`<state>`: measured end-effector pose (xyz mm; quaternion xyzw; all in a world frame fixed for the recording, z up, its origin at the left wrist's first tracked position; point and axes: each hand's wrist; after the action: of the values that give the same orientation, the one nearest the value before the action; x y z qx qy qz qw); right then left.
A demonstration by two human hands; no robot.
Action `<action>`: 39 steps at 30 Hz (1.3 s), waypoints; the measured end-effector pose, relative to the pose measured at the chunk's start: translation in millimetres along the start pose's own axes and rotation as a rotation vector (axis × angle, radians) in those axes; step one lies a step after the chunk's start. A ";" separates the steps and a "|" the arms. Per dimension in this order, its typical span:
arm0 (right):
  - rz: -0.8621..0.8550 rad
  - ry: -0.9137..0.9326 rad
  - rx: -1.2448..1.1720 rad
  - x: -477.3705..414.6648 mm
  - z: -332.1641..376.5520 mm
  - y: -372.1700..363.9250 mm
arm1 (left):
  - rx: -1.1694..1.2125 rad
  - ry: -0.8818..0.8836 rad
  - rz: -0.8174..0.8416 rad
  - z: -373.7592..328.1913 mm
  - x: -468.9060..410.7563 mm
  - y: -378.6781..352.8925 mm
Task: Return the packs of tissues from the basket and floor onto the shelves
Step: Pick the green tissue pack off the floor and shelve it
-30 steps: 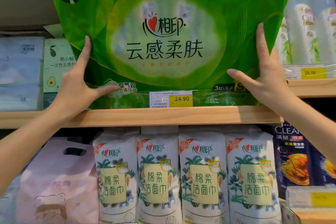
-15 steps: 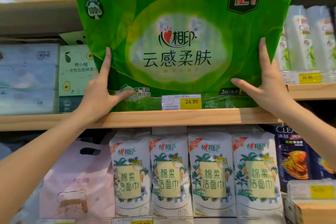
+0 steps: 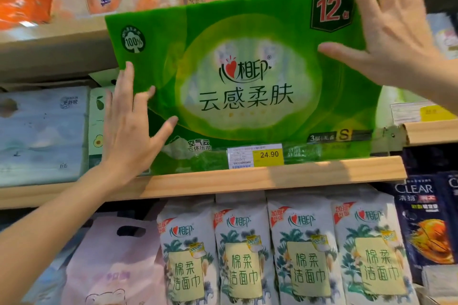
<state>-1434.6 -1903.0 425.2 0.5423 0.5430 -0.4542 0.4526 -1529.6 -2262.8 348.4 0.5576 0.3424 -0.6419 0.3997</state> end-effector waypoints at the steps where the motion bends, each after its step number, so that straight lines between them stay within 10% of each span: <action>1: -0.009 -0.004 -0.009 -7.7 0.6 -1.1 | 0.004 -0.010 -0.036 -2.8 -9.0 3.3; 23: -0.229 -0.187 -0.104 -18.5 10.7 -42.1 | -0.186 0.006 -0.096 -23.0 -112.2 1.0; 31: -0.281 -0.376 -0.449 -23.8 -12.8 -37.1 | 0.520 0.072 -0.276 12.3 -117.1 10.5; 39: -0.340 -0.335 -0.398 -14.0 2.4 -39.4 | 0.357 0.089 -0.299 7.7 -114.2 0.3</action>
<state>-1474.0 -1907.8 438.6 0.2621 0.6219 -0.4912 0.5507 -1526.1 -2254.7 462.6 0.5900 0.3195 -0.7194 0.1797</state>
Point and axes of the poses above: each hand's wrist, its own x-axis away from the middle knuckle, its own y-axis out of the back of the hand, z = x × y, and after that the axes turned 3 degrees about x, right-handed
